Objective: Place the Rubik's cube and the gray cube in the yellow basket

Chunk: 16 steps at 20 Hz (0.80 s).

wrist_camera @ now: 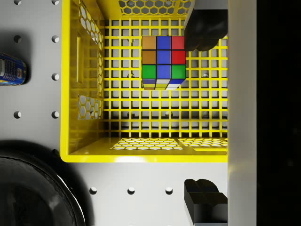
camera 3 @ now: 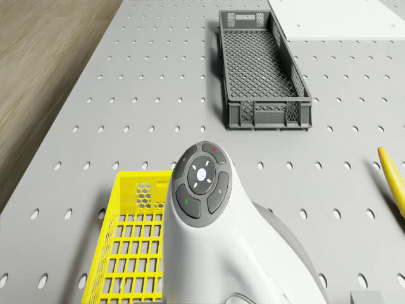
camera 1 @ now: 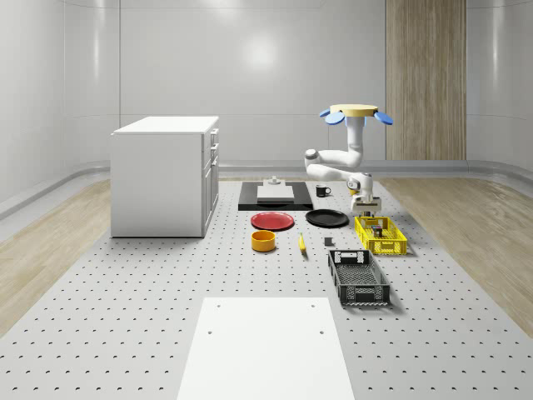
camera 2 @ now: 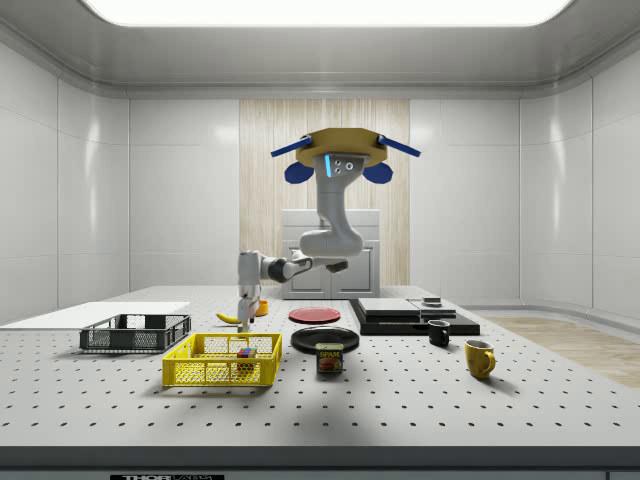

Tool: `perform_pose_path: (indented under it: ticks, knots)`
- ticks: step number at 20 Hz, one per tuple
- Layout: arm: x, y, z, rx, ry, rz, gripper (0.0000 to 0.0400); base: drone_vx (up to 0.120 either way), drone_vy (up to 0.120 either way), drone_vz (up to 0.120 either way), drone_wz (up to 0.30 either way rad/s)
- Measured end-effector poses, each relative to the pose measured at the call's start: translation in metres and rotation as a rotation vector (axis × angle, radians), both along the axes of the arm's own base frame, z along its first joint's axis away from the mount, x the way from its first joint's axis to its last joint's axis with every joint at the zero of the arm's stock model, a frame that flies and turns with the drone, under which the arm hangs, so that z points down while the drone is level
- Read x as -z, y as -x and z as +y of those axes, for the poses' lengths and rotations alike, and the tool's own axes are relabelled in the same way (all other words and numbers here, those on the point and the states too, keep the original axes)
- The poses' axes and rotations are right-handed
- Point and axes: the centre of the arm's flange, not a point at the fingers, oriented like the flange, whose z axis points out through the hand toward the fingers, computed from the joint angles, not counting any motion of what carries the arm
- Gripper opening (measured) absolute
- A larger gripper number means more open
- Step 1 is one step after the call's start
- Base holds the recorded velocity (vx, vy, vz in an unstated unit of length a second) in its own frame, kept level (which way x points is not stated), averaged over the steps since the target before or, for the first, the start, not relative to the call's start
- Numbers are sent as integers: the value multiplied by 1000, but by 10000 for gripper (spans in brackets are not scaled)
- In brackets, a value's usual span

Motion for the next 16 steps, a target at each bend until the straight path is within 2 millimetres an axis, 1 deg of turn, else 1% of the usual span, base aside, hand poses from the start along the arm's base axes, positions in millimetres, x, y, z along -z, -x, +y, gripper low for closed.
perform_pose_path:
  ticks: [5,8,10,14,15,16]
  knots:
    - [0,0,0,0,0,0,400,112,-120,0,0]
    - [0,0,0,0,0,0,400,0,-120,0,0]
    - [0,0,0,0,0,0,400,120,-120,0,0]
    - [0,0,0,0,0,0,400,10,-120,0,0]
    - [0,0,0,0,0,0,400,40,-120,0,0]
    - [0,0,0,0,0,0,400,120,-120,0,0]
